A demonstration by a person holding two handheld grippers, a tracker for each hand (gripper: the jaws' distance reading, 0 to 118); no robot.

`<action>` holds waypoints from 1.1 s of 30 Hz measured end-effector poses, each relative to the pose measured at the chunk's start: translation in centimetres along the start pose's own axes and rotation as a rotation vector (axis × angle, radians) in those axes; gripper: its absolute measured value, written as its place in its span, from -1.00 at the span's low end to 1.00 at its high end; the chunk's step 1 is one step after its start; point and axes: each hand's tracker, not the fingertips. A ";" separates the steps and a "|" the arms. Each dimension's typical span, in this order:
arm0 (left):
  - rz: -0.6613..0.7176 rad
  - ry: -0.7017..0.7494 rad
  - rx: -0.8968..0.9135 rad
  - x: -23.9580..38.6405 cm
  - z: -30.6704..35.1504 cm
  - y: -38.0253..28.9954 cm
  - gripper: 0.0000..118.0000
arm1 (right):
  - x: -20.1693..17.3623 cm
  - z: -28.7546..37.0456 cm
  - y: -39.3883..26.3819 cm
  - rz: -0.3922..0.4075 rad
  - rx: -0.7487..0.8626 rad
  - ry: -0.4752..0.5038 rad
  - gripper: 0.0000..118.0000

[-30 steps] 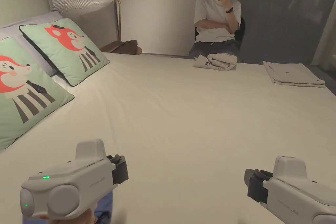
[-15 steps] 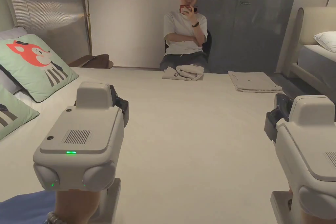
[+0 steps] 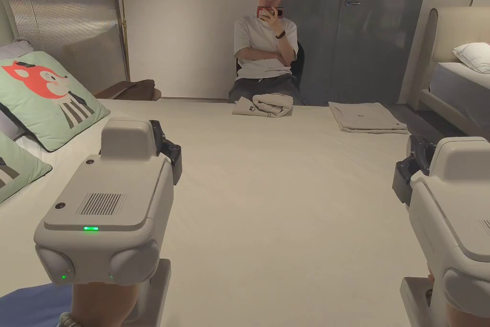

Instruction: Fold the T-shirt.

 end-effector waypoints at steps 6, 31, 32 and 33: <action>-0.003 -0.009 -0.013 -0.2 -0.1 -0.1 -0.98 | -0.2 0.0 0.0 0.007 -0.004 0.010 -1.00; 0.019 0.002 0.011 -1.0 0.4 -0.4 0.87 | -0.1 -0.3 0.0 -0.002 0.038 0.027 0.92; 0.020 0.001 0.011 -1.1 0.4 -0.4 0.87 | -0.1 -0.3 0.0 -0.004 0.039 0.029 0.92; 0.022 0.000 0.010 -1.1 0.4 -0.4 0.87 | -0.1 -0.3 0.0 -0.005 0.043 0.031 0.92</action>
